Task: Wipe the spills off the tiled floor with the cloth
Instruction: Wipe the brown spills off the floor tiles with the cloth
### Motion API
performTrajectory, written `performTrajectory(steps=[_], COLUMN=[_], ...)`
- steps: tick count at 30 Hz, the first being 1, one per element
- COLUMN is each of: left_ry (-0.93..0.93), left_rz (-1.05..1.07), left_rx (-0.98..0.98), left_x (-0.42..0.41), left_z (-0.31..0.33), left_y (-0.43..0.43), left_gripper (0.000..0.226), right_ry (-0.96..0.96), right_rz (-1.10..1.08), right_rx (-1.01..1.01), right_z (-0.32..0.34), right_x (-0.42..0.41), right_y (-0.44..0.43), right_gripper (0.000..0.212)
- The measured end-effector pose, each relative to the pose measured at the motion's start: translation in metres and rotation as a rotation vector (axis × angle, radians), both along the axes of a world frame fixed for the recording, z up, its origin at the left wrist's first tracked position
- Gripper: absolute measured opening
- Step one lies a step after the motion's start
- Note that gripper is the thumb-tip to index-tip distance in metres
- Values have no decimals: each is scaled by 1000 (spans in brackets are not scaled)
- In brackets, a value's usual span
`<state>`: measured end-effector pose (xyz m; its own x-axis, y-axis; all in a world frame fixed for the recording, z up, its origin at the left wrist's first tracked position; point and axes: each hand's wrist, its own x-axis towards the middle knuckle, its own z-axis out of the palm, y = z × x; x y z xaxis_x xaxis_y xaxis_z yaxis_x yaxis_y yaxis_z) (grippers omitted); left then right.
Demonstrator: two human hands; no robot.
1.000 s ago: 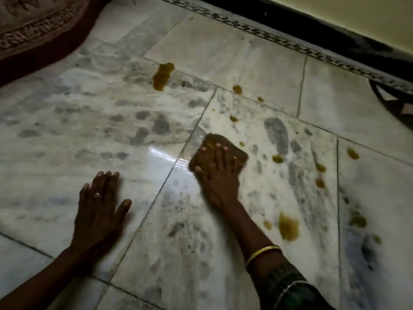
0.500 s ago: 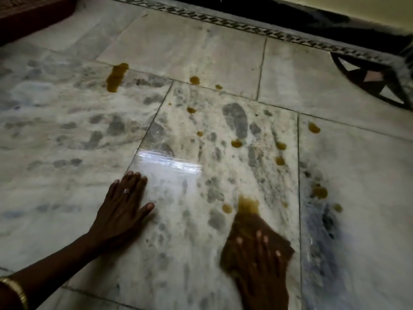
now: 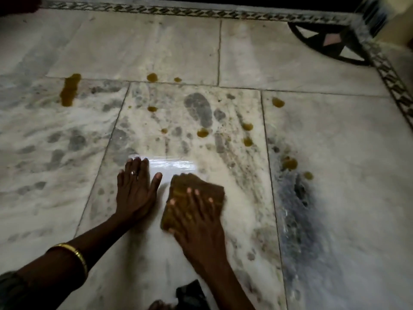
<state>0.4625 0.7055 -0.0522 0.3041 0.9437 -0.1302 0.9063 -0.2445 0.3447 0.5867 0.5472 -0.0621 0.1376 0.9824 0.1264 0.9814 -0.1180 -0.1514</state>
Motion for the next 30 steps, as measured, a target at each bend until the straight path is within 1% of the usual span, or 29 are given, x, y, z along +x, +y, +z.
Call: performTrajectory(steps=[4, 6, 8, 10, 12, 14, 16, 19, 21, 23, 26, 28, 30], left_ry=[5, 22, 31, 45, 56, 61, 52, -5, -37, -70, -58, 2, 38], left_rz=[-162, -190, -176, -177, -183, -186, -183, -158, -186, -272, -394, -433, -440], left_rx=[76, 132, 150, 148, 158, 161, 152, 106, 108, 164, 177, 188, 205], left_x=[41, 54, 56, 56, 54, 54, 55, 57, 67, 87, 112, 116, 116], left_z=[-8, -13, -15, -18, -20, -20, -18, -16, -13, -9, -11, -17, -22], left_y=[3, -2, -5, -4, -3, -3, -3, -1, -1, -7, -22, -27, -27], left_gripper=[85, 81, 77, 75, 74, 75, 77, 84, 88, 87, 83, 81, 80], right_ry=[-4, -3, 11, 40, 73, 90, 86, 31, -12, -46, -44, 12, 38], right_rz=[-154, -234, -364, -539, -624, -592, -502, -332, -284, -331, -487, -589, -712], right_rx=[-8, -24, -44, -37, -24, -51, -42, -70, -67, -67, -41, -68, -38], right_z=[-5, -6, -7, -6, -4, -2, 0, 3, 2, -5, -8, -3, -2], right_x=[39, 74, 108, 132, 139, 131, 114, 83, 72, 80, 115, 143, 173], right_y=[-56, -64, -52, -18, 24, 53, 59, 21, -22, -71, -121, -124, -106], right_gripper=[60, 59, 59, 58, 58, 57, 57, 59, 60, 61, 57, 56, 57])
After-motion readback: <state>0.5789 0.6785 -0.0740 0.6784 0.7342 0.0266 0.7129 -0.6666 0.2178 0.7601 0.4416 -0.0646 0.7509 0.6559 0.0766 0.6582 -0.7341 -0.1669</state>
